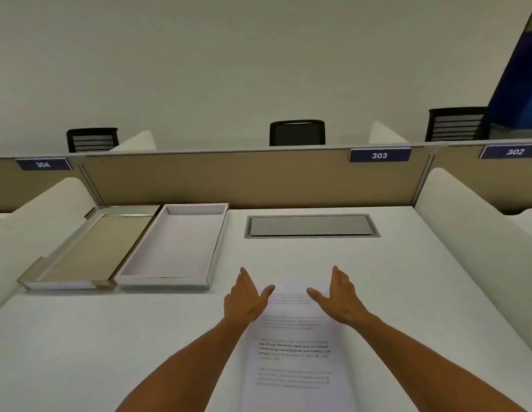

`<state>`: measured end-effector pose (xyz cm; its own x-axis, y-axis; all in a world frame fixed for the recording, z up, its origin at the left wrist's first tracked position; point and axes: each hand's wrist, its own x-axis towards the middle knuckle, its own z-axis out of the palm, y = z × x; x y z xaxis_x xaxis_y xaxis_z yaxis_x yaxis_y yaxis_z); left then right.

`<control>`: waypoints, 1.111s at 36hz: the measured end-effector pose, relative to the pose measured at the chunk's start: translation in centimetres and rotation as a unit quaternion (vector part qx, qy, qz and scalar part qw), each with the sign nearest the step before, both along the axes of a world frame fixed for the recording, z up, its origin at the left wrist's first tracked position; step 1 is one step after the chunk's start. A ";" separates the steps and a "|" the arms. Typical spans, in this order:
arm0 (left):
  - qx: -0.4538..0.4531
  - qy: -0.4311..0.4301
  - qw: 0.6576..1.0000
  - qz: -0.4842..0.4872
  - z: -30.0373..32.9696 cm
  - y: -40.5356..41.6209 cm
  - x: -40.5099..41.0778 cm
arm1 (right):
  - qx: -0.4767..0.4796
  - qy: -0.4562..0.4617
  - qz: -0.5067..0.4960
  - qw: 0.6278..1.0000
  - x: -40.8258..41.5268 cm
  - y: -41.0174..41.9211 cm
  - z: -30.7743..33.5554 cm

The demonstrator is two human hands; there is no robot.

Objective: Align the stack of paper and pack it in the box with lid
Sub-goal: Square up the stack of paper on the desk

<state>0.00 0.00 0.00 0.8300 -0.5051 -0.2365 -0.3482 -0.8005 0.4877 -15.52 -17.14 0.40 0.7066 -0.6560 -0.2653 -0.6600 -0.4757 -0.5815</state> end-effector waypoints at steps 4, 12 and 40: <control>-0.012 0.052 0.998 0.037 -0.9 0.3 -0.5 | 0.046 0.017 -0.042 0.998 -1.0 1.4 -0.4; -0.043 0.113 0.991 0.051 -2.7 0.4 -2.4 | 0.164 -0.007 -0.153 0.974 -1.7 3.8 -2.1; -0.098 0.255 0.936 0.222 -3.0 -2.1 -0.4 | 0.147 0.078 -0.170 0.971 -0.5 2.8 -3.0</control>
